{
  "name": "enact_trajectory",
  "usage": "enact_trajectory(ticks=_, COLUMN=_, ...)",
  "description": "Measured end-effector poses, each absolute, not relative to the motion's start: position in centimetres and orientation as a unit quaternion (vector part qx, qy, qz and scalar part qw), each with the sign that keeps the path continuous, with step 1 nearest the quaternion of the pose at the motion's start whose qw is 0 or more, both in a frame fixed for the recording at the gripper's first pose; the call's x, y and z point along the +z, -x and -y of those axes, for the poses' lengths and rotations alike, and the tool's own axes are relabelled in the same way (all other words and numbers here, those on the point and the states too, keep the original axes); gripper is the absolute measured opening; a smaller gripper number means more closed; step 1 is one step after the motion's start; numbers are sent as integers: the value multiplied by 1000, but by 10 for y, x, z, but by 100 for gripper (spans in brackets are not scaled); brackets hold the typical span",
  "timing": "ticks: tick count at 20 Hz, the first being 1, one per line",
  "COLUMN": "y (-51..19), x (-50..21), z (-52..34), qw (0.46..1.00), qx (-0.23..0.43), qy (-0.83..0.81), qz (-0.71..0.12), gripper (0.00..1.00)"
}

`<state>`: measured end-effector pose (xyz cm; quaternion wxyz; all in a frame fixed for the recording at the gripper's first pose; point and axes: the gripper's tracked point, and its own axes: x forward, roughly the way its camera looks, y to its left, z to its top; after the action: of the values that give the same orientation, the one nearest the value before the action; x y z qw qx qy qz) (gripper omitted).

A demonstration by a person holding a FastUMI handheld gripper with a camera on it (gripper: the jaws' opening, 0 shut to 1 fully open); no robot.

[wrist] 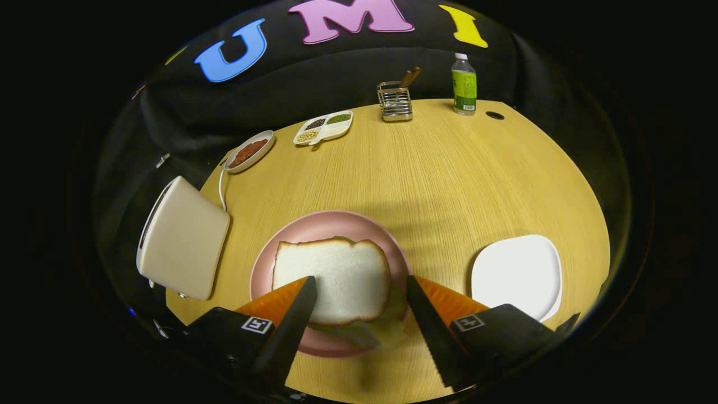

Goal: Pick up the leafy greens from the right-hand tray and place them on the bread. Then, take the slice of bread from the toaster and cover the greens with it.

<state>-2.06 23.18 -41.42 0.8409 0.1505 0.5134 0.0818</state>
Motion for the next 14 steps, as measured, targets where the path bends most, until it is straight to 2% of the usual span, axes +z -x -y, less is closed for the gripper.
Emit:
enact_trajectory(ticks=6, y=6, x=-361, z=-223, qw=871, qx=119, qy=-126, qz=-461, gripper=99)
enact_trajectory(ticks=14, y=-13, x=-255, z=-215, qw=903, qx=174, qy=-121, qz=-374, gripper=99)
